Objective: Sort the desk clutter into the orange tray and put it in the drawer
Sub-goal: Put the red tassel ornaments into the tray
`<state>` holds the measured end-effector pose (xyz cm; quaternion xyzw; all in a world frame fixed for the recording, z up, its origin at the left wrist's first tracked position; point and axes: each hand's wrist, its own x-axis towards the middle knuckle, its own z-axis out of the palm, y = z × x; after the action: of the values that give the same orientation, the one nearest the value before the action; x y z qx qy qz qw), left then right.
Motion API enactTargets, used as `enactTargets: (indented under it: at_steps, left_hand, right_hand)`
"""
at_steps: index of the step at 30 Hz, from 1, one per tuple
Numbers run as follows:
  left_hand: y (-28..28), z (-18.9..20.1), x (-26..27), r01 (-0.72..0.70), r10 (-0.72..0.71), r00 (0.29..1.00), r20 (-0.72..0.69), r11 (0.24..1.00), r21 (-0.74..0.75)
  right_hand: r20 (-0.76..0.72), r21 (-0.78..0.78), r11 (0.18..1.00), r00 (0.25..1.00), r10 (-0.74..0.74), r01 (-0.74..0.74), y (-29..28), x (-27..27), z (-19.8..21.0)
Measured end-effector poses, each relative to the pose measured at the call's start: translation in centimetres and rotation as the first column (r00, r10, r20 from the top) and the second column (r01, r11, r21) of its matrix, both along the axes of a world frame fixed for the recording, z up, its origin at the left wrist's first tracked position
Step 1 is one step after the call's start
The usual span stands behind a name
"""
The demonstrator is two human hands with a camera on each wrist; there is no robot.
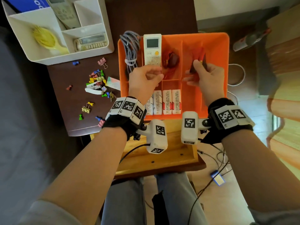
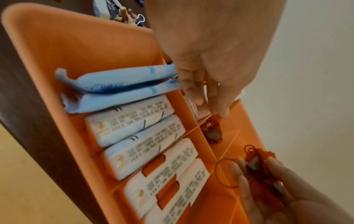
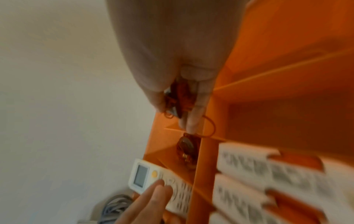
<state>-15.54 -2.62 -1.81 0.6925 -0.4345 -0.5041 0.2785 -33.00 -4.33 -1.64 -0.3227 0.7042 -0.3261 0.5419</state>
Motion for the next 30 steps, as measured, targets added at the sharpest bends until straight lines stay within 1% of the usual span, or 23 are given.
enactTargets:
  at_steps: [3, 8, 10, 12, 13, 15, 17, 19, 21, 22, 23, 24, 25, 26, 27, 28, 29, 30]
  left_hand:
    - [-0.5, -0.4, -0.6, 0.002, -0.003, 0.998, 0.057, 1.000, 0.016]
    - [-0.9, -0.8, -1.1, 0.013, -0.017, 0.994, 0.105, 0.999, 0.038]
    - [-1.0, -0.9, -1.2, 0.019, -0.024, 0.992, 0.120, 0.999, 0.042]
    - [-1.0, -0.9, -1.2, 0.028, -0.033, 0.990, 0.135, 0.999, 0.042]
    - [-1.0, -1.0, -1.3, 0.029, -0.034, 0.989, 0.142, 0.999, 0.040]
    - [-1.0, -1.1, -1.4, 0.024, -0.029, 0.987, 0.156, 0.999, 0.037]
    - [-1.1, -1.2, -1.4, 0.020, -0.025, 0.985, 0.171, 0.999, 0.034]
    - [-1.1, -1.3, -1.5, 0.024, -0.030, 0.982, 0.184, 0.999, 0.030]
    - [-1.0, -1.3, -1.5, 0.034, -0.037, 0.981, 0.190, 0.999, 0.022]
    - [-1.0, -1.3, -1.4, 0.038, -0.042, 0.981, 0.191, 0.999, 0.020]
    - [-1.0, -1.4, -1.4, 0.043, -0.046, 0.980, 0.192, 0.999, 0.020]
    - [-1.0, -1.4, -1.4, 0.047, -0.050, 0.980, 0.194, 0.999, 0.019]
    - [-1.0, -1.5, -1.4, 0.050, -0.052, 0.979, 0.199, 0.999, 0.017]
    - [-0.9, -1.5, -1.4, 0.051, -0.052, 0.977, 0.205, 0.999, 0.013]
    - [-0.9, -1.5, -1.4, 0.053, -0.053, 0.976, 0.210, 0.999, 0.007]
    - [-0.9, -1.5, -1.4, 0.056, -0.055, 0.975, 0.214, 0.998, 0.002]
    - [-0.8, -1.5, -1.4, 0.061, -0.059, 0.975, 0.216, 0.998, -0.003]
    - [-0.8, -1.5, -1.4, 0.064, -0.061, 0.975, 0.216, 0.998, -0.006]
  right_hand:
    - [-0.114, 0.053, 0.996, 0.991, 0.071, -0.066, -1.5, -0.5, -0.8]
    - [-0.220, 0.107, 0.977, 0.954, 0.205, -0.185, -3.4, 0.1, -1.6]
    - [-0.220, 0.140, 0.967, 0.945, 0.240, -0.213, -3.9, 0.3, -1.8]
    - [-0.211, 0.143, 0.965, 0.946, 0.245, -0.218, -3.9, 0.2, -1.9]
    - [-0.233, 0.127, 0.967, 0.941, 0.246, -0.221, -3.8, 0.0, -1.8]
    - [-0.360, 0.055, 0.969, 0.901, 0.244, -0.240, -3.3, -0.5, -1.7]
    - [-0.479, -0.033, 0.969, 0.855, 0.198, -0.243, -2.7, -1.2, -1.7]
    - [-0.552, -0.121, 0.962, 0.823, 0.138, -0.243, -2.2, -1.9, -1.7]
    - [-0.572, -0.195, 0.944, 0.813, 0.111, -0.267, -1.7, -2.4, -1.9]
    - [-0.561, -0.218, 0.931, 0.818, 0.126, -0.293, -1.5, -2.5, -1.9]
    - [-0.552, -0.226, 0.911, 0.816, 0.171, -0.344, -1.3, -2.6, -1.9]
    - [-0.554, -0.211, 0.883, 0.796, 0.245, -0.419, -1.3, -2.5, -2.0]
    - [-0.572, -0.166, 0.846, 0.749, 0.336, -0.507, -1.3, -2.5, -2.0]
    - [-0.602, -0.096, 0.803, 0.677, 0.423, -0.588, -1.5, -2.4, -2.0]
    - [-0.640, -0.008, 0.763, 0.590, 0.492, -0.646, -1.7, -2.2, -2.0]
    - [-0.672, 0.074, 0.730, 0.508, 0.540, -0.679, -2.0, -2.1, -1.9]
    - [-0.690, 0.135, 0.706, 0.445, 0.570, -0.695, -2.3, -2.1, -1.9]
    - [-0.697, 0.172, 0.691, 0.408, 0.589, -0.702, -2.5, -2.0, -1.9]
